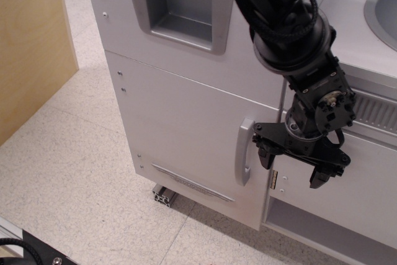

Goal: Open low fridge

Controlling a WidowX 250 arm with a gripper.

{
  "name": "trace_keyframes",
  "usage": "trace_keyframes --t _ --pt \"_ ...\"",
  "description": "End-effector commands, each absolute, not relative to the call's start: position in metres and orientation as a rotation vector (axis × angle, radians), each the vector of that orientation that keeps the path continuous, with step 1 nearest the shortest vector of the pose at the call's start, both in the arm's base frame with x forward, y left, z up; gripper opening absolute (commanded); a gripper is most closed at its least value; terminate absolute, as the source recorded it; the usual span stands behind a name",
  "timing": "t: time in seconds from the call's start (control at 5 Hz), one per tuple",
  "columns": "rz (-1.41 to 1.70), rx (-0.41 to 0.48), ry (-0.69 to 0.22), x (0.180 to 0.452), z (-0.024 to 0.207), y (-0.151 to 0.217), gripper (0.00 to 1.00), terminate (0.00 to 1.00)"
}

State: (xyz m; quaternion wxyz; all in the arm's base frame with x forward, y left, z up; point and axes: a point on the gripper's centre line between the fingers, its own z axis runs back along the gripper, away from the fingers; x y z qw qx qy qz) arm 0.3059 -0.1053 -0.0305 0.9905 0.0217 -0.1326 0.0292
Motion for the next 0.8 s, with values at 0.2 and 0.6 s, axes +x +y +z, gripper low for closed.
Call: trace_keyframes --t 0.2,0.6 --pt "0.026 0.027 -0.272 0.298 -0.023 -0.09 1.0 0.0" --pt "0.027 0.004 -0.333 0.291 -0.007 -0.055 1.0 0.0"
